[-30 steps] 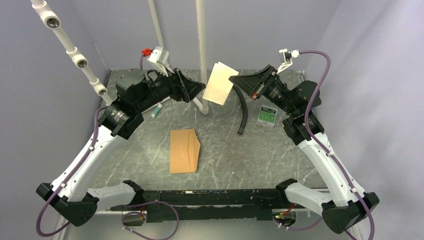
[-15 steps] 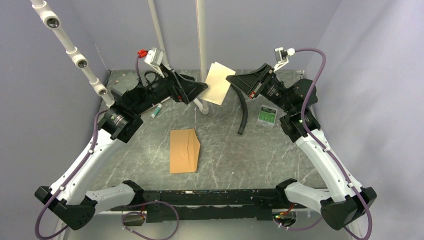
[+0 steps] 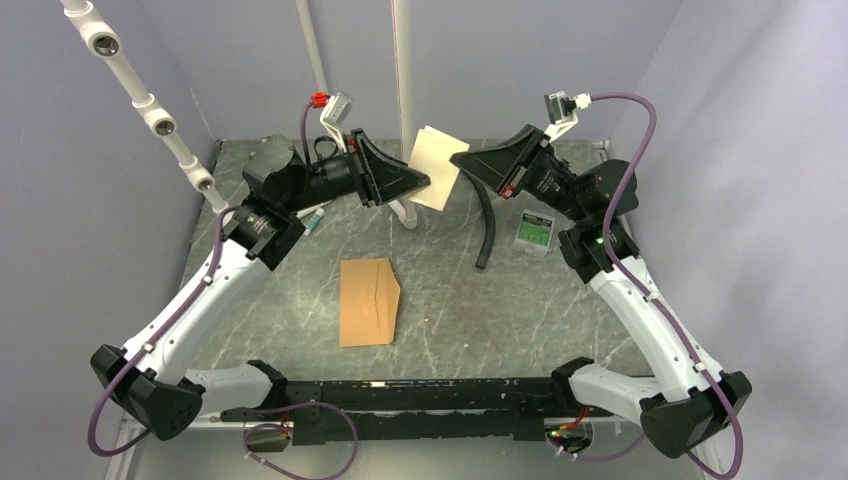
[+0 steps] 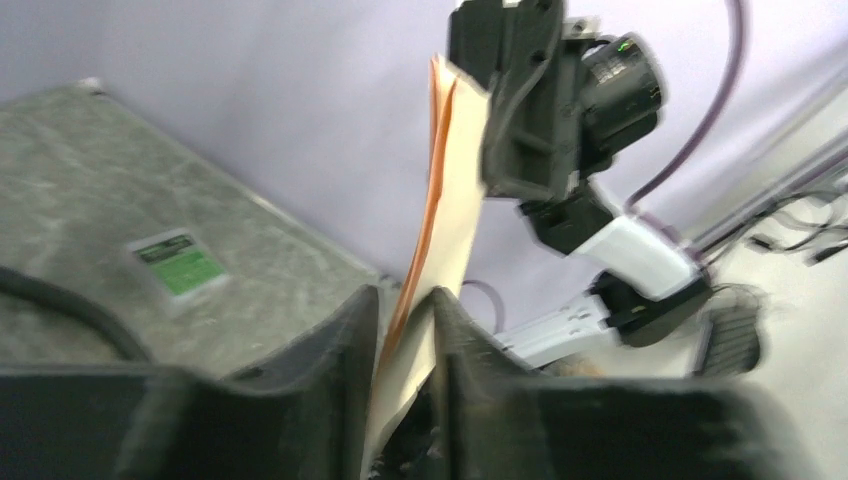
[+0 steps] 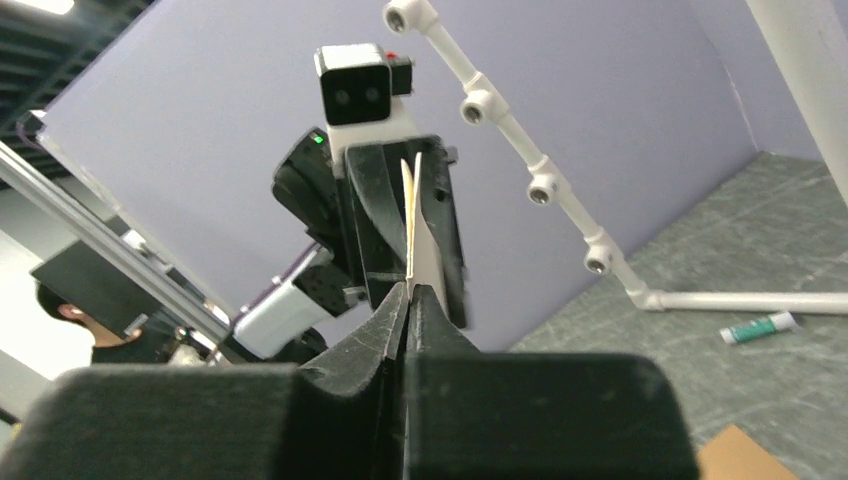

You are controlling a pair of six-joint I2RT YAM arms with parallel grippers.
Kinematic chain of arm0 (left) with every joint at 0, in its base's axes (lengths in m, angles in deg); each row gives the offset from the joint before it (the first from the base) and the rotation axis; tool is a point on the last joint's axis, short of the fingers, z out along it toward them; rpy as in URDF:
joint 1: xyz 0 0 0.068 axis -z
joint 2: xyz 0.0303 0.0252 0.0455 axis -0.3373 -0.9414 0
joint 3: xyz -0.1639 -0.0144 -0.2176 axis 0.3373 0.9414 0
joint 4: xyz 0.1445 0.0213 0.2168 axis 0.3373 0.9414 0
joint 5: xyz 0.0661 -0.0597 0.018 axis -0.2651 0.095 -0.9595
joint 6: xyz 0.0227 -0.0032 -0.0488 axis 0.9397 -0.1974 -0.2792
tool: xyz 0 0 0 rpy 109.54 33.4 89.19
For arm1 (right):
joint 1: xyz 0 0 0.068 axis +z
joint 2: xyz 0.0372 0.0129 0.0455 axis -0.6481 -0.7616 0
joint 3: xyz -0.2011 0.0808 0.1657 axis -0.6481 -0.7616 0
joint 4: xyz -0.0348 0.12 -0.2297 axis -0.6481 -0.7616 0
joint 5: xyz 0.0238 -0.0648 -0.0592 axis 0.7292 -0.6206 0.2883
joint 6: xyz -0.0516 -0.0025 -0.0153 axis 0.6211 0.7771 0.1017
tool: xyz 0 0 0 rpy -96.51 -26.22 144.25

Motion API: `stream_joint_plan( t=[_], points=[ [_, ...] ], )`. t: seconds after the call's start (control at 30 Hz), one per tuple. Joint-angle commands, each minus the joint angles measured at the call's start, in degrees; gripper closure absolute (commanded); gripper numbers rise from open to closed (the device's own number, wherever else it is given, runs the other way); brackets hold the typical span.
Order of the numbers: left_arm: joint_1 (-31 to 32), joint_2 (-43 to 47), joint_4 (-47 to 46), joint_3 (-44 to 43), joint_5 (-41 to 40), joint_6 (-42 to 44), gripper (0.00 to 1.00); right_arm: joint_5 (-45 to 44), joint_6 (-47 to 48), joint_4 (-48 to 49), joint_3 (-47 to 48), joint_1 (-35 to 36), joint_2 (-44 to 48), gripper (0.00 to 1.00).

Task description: Place the letter into the envelope and seal it

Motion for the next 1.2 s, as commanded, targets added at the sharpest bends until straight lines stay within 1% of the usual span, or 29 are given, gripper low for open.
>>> stream_joint_plan(
  t=[0.0, 0.07, 0.1, 0.17, 0.23, 0.33, 0.47, 0.53, 0.6, 0.7, 0.8, 0.83, 0.87, 0.9, 0.93, 0.97, 1.0, 1.03, 1.07, 1.1, 1.17],
  points=[
    [-2.2, 1.4, -9.3, 0.0, 4.5, -4.5, 0.97, 4.9, 7.7, -5.1, 5.5, 0.2, 0.1, 0.83],
    [-2.7, 1.0, -8.3, -0.9, 7.9, -3.0, 0.98, 5.2, 13.8, -14.0, 10.0, 0.2, -0.9, 0.48],
    [-3.0, 0.5, -6.2, -2.0, 11.0, -1.1, 0.98, 5.9, 16.2, -17.4, 13.3, 0.2, -1.7, 0.37],
    [-3.1, -0.6, -0.2, -5.8, 14.6, 3.5, 0.98, 7.1, 20.2, -23.6, 16.9, 0.2, -3.0, 0.30],
    [-3.2, -1.6, 3.5, -7.6, 18.0, 6.3, 0.98, 9.4, 21.8, -24.1, 17.9, 0.2, -3.7, 0.28],
    [-3.3, -3.0, 4.8, -9.6, 23.4, 7.4, 0.98, 12.8, 24.2, -24.4, 18.8, 0.2, -4.4, 0.27],
    [-3.3, -4.7, 5.6, -11.1, 27.5, 7.5, 0.98, 17.0, 27.7, -26.7, 21.4, 0.2, -5.6, 0.27],
    [-3.3, -5.0, 5.6, -11.1, 28.6, 7.2, 0.98, 19.0, 27.5, -26.2, 22.0, 0.4, -6.0, 0.29],
    [-3.3, -5.2, 5.2, -10.9, 29.2, 6.8, 0.98, 18.6, 28.2, -26.6, 22.1, 0.7, -6.1, 0.34],
    [-3.3, -5.7, 4.6, -10.9, 30.2, 6.2, 0.98, 16.8, 29.6, -29.2, 22.6, 0.9, -6.7, 0.50],
    [-3.3, -6.0, 4.4, -11.0, 29.9, 5.8, 0.97, 17.9, 28.5, -27.9, 21.7, 1.1, -7.1, 0.66],
    [-3.3, -6.0, 4.0, -10.9, 29.7, 5.5, 0.97, 17.7, 28.1, -27.4, 21.5, 1.2, -7.1, 0.75],
    [-3.3, -5.8, 4.0, -10.9, 29.0, 5.5, 0.93, 17.1, 27.7, -26.8, 21.4, 1.2, -7.1, 0.86],
    [-3.3, -5.6, 4.0, -10.9, 28.0, 5.3, 0.85, 16.2, 27.2, -26.2, 21.2, 1.2, -6.7, 0.96],
    [-3.3, -5.3, 3.7, -11.0, 27.1, 5.0, 0.76, 14.6, 26.5, -25.4, 20.7, 1.2, -6.3, 1.00],
    [-3.3, -4.9, 3.2, -11.0, 25.6, 4.5, 0.63, 12.2, 25.9, -24.3, 20.0, 1.2, -5.4, 1.00],
    [-3.3, -4.2, 2.6, -10.6, 23.8, 4.1, 0.48, 8.6, 24.4, -22.6, 19.0, 1.1, -4.4, 1.00],
    [-3.3, -3.4, 1.2, -9.9, 21.8, 3.3, 0.37, 5.8, 22.7, -20.2, 17.5, 1.1, -3.2, 1.00],
    [-3.3, -2.6, -1.3, -8.7, 19.8, 1.7, 0.31, 3.0, 21.0, -17.0, 15.6, 1.1, -1.7, 1.00],
    [-3.3, -1.8, -5.0, -7.0, 18.2, -0.7, 0.28, 0.5, 19.4, -14.3, 14.1, 1.1, -0.5, 1.00],
    [-3.3, -0.8, -12.5, -3.5, 13.5, -6.8, 0.27, -4.4, 15.5, -8.4, 10.9, 1.1, 1.9, 1.00]
  ],
)
